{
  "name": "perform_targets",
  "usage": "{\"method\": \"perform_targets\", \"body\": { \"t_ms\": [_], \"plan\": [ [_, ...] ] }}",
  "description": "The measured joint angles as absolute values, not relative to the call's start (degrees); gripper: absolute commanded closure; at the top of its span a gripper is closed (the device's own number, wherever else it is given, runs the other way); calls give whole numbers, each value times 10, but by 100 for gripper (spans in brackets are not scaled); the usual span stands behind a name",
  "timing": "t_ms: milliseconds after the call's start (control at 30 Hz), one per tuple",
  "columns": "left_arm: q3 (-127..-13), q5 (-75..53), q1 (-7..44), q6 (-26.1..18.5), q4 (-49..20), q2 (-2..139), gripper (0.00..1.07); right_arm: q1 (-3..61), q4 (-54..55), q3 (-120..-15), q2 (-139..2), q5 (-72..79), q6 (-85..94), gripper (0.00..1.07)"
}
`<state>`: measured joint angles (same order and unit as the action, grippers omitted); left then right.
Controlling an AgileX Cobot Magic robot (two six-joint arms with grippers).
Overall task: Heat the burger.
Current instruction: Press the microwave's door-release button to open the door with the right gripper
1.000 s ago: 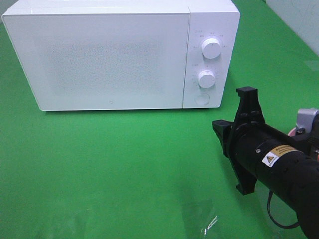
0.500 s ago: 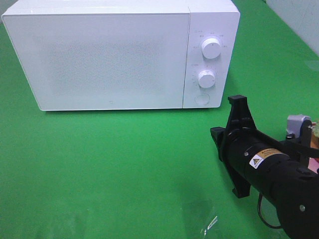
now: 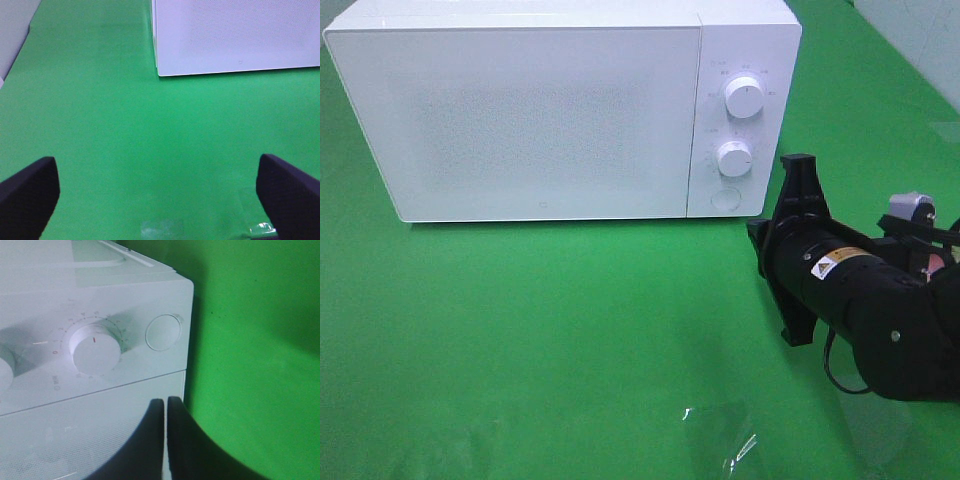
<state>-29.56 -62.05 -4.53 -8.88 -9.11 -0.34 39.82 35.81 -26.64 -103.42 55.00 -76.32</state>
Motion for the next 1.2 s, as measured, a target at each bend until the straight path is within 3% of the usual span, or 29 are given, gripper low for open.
{"method": "perform_targets", "body": {
  "t_ms": [367, 1200],
  "plan": [
    [-296, -621, -45, -89, -91, -3, 7, 339, 305, -314, -1061, 533, -739, 106],
    [-296, -621, -45, -89, -91, -3, 7, 316, 276, -427, -1181, 507, -764, 106]
  ]
}}
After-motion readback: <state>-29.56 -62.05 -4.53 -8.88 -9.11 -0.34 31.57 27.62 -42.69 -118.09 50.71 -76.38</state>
